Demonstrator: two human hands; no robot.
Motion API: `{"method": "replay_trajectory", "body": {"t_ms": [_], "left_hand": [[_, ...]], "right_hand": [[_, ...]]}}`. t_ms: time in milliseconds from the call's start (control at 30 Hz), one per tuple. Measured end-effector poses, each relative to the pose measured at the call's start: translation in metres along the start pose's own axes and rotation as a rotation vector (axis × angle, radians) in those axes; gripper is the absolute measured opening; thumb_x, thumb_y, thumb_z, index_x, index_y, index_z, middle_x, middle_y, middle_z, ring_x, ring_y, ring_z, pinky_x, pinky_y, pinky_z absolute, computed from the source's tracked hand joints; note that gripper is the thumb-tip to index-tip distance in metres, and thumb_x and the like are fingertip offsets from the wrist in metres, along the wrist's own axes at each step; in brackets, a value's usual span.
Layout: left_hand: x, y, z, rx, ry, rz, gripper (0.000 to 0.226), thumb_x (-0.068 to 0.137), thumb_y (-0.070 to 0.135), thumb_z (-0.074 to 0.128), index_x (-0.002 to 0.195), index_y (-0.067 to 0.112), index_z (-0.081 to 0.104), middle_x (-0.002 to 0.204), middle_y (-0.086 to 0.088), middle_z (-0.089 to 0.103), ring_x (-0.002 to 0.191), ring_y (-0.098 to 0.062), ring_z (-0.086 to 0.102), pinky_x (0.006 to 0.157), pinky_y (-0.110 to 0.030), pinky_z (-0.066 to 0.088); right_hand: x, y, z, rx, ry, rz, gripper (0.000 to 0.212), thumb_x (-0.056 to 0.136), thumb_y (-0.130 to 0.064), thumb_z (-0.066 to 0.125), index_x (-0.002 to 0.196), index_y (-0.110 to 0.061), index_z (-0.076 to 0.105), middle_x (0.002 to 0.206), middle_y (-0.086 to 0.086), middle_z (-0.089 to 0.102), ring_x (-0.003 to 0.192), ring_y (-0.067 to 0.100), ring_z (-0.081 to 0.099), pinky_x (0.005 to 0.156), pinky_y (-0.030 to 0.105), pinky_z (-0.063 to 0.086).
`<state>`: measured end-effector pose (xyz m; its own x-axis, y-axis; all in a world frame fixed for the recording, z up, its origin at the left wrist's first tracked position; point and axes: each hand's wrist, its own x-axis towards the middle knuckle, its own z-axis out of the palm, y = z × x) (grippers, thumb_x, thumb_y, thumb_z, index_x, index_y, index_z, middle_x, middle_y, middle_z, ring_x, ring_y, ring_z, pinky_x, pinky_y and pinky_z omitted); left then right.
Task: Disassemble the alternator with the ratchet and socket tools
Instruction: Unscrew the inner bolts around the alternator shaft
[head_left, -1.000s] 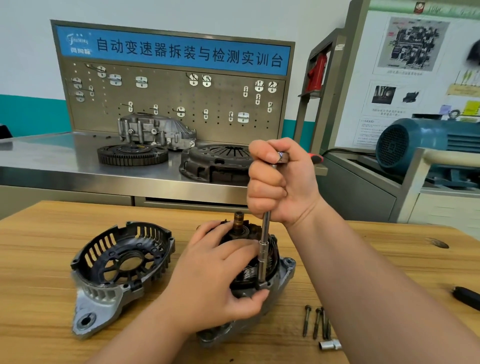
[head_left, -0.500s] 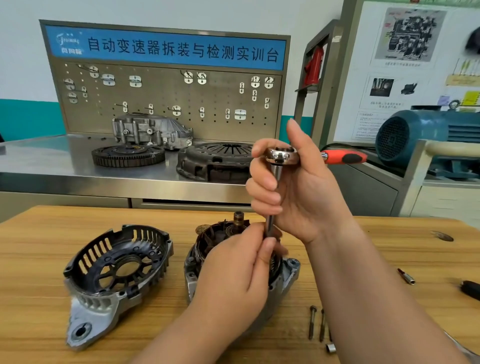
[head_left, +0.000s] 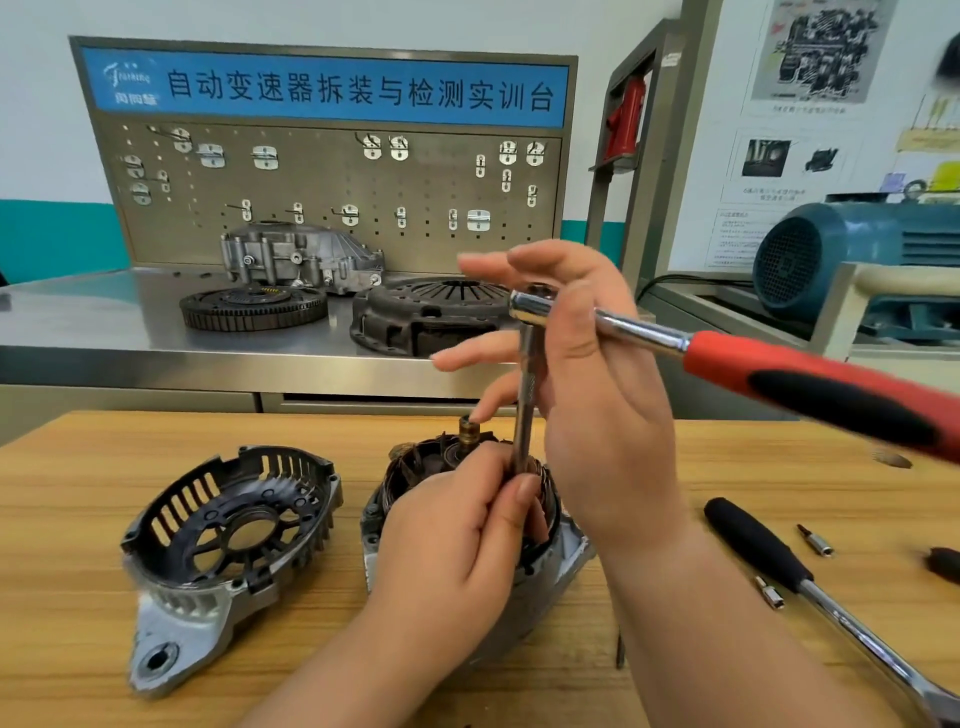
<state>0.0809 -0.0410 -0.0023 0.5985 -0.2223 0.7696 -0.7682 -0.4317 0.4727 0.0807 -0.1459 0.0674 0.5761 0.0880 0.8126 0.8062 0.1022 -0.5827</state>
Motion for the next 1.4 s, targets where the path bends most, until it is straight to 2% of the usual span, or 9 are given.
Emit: {"method": "replay_trajectory", "body": {"t_ms": [267,500,600,800,900,1100,1200,1300,1400], "left_hand": [[0.000,-0.004,-0.001,-0.002,-0.041,0.029,0.028,0.094,0.040,0.033,0.080,0.026,0.054,0.071,0.024,0.062,0.060,0.008,0.055,0.055,-0.012,0.037],[-0.001,-0.006,0.000,-0.031,-0.034,-0.022,0.035,0.092,0.043,0.037,0.083,0.022,0.062,0.071,0.014,0.066,0.059,0.000,0.059,0.054,-0.020,0.045],[-0.001,-0.006,0.000,-0.023,-0.033,-0.014,0.035,0.092,0.044,0.036,0.083,0.021,0.062,0.071,0.014,0.065,0.058,-0.001,0.059,0.053,-0.024,0.046],[-0.001,-0.005,-0.003,-0.077,-0.046,0.003,0.032,0.096,0.041,0.032,0.085,0.025,0.058,0.074,0.015,0.068,0.063,-0.001,0.061,0.057,-0.030,0.049],[0.000,-0.005,-0.004,-0.079,-0.082,-0.003,0.032,0.094,0.042,0.034,0.086,0.023,0.059,0.074,0.015,0.068,0.063,0.000,0.060,0.057,-0.028,0.048],[-0.001,-0.007,-0.003,-0.077,-0.069,-0.042,0.038,0.091,0.046,0.035,0.088,0.019,0.062,0.072,0.018,0.065,0.064,-0.001,0.061,0.058,-0.029,0.049],[-0.002,-0.007,-0.001,-0.017,-0.037,-0.001,0.038,0.093,0.044,0.033,0.087,0.018,0.061,0.072,0.015,0.063,0.060,-0.002,0.057,0.053,-0.026,0.045],[-0.004,-0.007,-0.001,0.005,-0.022,0.023,0.039,0.096,0.044,0.030,0.082,0.019,0.057,0.072,0.012,0.064,0.060,-0.002,0.058,0.052,-0.032,0.047],[-0.003,-0.006,-0.003,-0.032,-0.033,0.037,0.035,0.097,0.039,0.031,0.081,0.022,0.056,0.072,0.012,0.064,0.063,-0.003,0.060,0.057,-0.033,0.048]], "right_hand": [[0.005,0.002,0.002,0.659,-0.111,0.348,0.049,0.094,-0.050,0.027,0.102,-0.013,0.058,0.102,0.007,0.074,0.069,0.021,0.072,0.047,0.022,0.050],[0.003,0.003,-0.005,-0.135,0.054,-0.180,0.016,0.096,-0.031,0.047,0.104,-0.027,0.061,0.109,0.000,0.066,0.089,0.023,0.069,0.065,0.032,0.055],[-0.001,0.003,-0.011,-0.338,-0.006,-0.088,0.018,0.095,-0.035,0.046,0.103,-0.031,0.061,0.107,-0.010,0.063,0.097,0.029,0.067,0.073,0.042,0.057],[0.006,0.006,-0.005,0.540,-0.085,0.285,0.049,0.096,-0.047,0.026,0.116,-0.016,0.058,0.111,0.003,0.072,0.069,0.023,0.071,0.052,0.026,0.050],[0.007,0.009,-0.008,0.643,-0.142,0.361,0.057,0.094,-0.054,0.023,0.116,-0.016,0.059,0.101,0.007,0.074,0.067,0.021,0.071,0.050,0.024,0.049],[0.008,0.004,-0.007,-0.068,0.050,-0.158,0.021,0.097,-0.030,0.048,0.108,-0.026,0.066,0.109,-0.003,0.069,0.084,0.020,0.069,0.060,0.033,0.055],[0.031,-0.005,-0.008,-0.356,-0.111,0.118,0.039,0.099,-0.012,0.048,0.071,-0.027,0.071,0.081,0.002,0.069,0.067,0.002,0.068,0.058,0.019,0.052],[0.016,-0.001,0.001,-0.065,-0.042,-0.016,0.021,0.100,-0.027,0.043,0.103,-0.026,0.063,0.113,-0.005,0.065,0.072,0.010,0.070,0.051,0.027,0.054],[0.000,0.003,-0.001,0.433,-0.075,0.126,0.038,0.095,-0.044,0.034,0.114,-0.020,0.057,0.114,0.001,0.069,0.067,0.022,0.070,0.048,0.026,0.051]]}}
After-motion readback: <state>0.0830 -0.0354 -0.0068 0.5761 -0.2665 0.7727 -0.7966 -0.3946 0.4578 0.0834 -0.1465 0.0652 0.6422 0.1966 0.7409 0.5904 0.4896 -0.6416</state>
